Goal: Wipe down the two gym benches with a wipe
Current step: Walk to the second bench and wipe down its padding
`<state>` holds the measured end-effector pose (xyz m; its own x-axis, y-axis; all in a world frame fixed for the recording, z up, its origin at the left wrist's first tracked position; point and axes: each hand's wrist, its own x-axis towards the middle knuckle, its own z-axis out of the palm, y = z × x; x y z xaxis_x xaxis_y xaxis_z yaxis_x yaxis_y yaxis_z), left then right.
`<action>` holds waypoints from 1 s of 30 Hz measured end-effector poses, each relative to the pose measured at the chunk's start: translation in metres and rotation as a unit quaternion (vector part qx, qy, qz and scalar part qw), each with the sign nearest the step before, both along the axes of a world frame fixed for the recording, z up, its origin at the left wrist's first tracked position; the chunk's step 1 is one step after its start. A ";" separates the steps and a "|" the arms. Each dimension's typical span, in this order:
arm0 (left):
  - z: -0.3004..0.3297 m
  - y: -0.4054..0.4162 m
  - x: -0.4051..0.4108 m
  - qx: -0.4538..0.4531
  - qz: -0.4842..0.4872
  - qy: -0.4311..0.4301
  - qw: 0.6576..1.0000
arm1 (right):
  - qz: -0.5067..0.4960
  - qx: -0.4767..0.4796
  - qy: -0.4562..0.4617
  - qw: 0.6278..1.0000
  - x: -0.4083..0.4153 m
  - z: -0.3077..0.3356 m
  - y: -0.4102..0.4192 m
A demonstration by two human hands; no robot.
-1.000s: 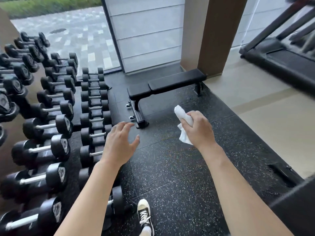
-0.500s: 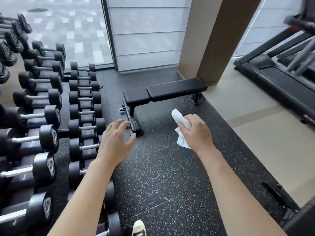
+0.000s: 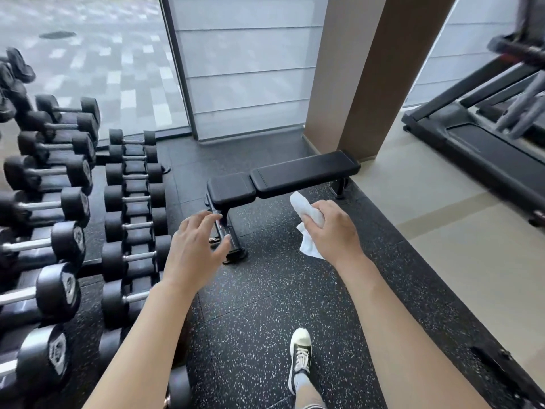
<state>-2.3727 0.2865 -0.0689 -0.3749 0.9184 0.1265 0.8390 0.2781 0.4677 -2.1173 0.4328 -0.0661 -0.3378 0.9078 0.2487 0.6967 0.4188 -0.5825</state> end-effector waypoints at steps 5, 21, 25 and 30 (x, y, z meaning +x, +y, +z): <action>-0.007 0.088 -0.010 0.005 0.018 -0.007 1.000 | 0.019 -0.007 0.023 1.000 -0.015 -0.009 0.092; -0.003 0.318 -0.028 -0.018 0.056 0.001 0.998 | 0.048 -0.061 0.044 0.996 -0.040 -0.030 0.353; 0.003 0.344 -0.048 -0.013 0.068 0.005 0.998 | 0.066 -0.069 0.051 0.994 -0.065 -0.028 0.383; -0.001 0.377 -0.086 -0.006 0.078 -0.004 0.997 | 0.080 -0.065 0.040 0.994 -0.109 -0.029 0.416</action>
<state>-2.4589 0.6631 -0.0695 -0.5143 0.8503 0.1119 0.7810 0.4104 0.4707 -2.2262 0.8492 -0.0953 -0.4638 0.8704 0.1653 0.5767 0.4383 -0.6894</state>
